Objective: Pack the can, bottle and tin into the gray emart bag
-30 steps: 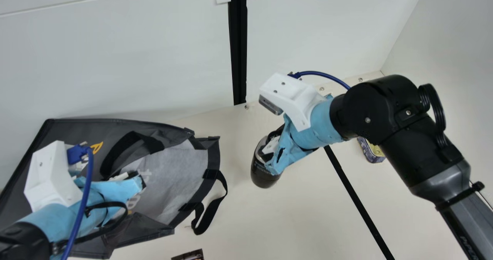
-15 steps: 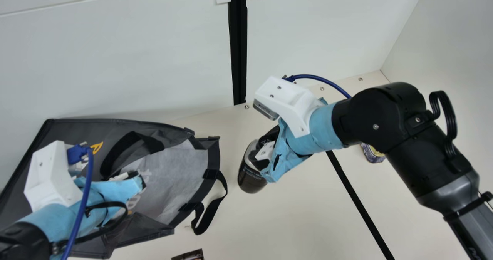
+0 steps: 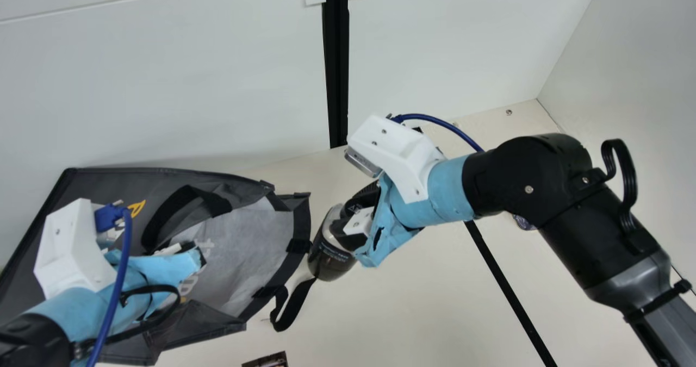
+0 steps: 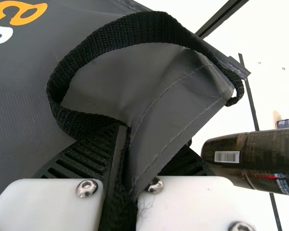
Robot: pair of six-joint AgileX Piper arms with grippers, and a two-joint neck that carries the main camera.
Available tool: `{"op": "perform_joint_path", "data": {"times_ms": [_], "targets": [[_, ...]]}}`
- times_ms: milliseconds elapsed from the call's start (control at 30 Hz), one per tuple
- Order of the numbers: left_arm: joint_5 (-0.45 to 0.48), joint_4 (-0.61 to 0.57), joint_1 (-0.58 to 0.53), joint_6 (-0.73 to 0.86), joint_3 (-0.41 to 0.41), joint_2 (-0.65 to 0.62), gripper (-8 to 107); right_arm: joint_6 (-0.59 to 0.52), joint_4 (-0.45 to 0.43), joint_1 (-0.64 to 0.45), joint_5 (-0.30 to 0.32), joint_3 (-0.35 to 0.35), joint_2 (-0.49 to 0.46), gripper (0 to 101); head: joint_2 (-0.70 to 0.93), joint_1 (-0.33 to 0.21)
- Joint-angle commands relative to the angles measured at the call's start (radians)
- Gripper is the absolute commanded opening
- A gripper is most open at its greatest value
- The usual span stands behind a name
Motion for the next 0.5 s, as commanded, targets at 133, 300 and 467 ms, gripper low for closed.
{"op": "perform_joint_path", "data": {"times_ms": [133, 300, 467], "targets": [[0.000, 0.000, 0.000, 0.000, 0.000, 0.000, 10, -0.018, 0.040, 0.013, -0.049, 0.019, 0.001, 0, -0.001, -0.023], [0.000, 0.000, 0.000, 0.000, 0.000, 0.000, 10, -0.033, 0.075, 0.022, -0.094, 0.031, 0.005, 0, -0.001, -0.023], [0.000, 0.000, 0.000, 0.000, 0.000, 0.000, 10, -0.047, 0.106, 0.036, -0.142, 0.040, 0.015, 0, -0.001, -0.023]]}}
